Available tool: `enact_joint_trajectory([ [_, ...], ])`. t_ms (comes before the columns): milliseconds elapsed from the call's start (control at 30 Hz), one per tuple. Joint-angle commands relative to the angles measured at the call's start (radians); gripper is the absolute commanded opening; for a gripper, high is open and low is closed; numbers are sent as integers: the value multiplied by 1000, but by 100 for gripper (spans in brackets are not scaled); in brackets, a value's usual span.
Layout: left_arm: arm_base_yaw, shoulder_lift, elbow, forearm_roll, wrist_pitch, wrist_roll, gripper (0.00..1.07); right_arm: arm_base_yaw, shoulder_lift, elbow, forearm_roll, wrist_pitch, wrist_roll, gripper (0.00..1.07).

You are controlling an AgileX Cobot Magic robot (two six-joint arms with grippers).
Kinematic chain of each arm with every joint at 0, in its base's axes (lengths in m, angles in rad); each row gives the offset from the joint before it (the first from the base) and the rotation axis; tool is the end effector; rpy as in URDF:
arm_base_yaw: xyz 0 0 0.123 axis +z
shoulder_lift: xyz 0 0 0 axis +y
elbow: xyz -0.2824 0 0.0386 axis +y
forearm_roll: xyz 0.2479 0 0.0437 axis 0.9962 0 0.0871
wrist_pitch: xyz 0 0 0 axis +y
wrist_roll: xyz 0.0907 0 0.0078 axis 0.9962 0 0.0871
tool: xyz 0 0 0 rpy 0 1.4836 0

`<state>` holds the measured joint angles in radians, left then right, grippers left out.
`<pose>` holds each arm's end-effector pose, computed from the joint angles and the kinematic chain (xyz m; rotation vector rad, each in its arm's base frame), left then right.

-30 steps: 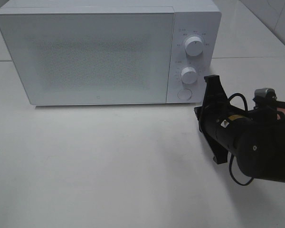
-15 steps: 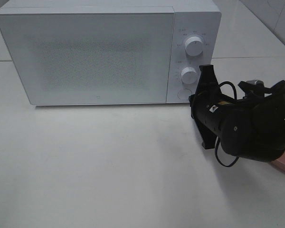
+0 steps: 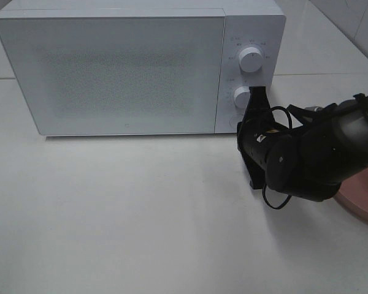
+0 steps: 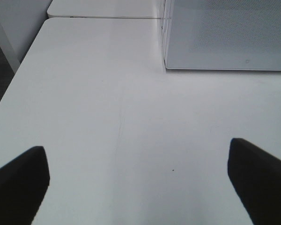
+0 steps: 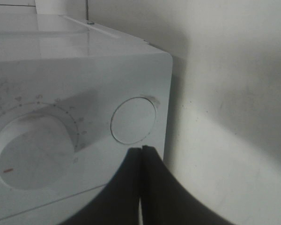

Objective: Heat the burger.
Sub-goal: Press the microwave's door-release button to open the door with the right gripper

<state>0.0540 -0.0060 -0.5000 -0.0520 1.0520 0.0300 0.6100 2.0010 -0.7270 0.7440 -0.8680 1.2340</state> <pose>-0.0052 -0.0044 0.2779 -0.0220 2.0284 -0.0091 0.3028 0.1543 0.1038 1.4364 1.5442 0.9675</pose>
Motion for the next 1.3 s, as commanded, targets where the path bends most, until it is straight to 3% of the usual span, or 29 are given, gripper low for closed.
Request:
enact_joint_trajectory([
  [33,-4,-21,3,-1,-14,-5,98,-35,15,-34,-4,4,3,0],
  [800,-4,-21,3,-1,-14,-5,98,-60,96,-146,-34,44,2,0],
  [1300,-4,-21,3,0,-14,-4,98,-85,112,-153,-54,34,8,0],
])
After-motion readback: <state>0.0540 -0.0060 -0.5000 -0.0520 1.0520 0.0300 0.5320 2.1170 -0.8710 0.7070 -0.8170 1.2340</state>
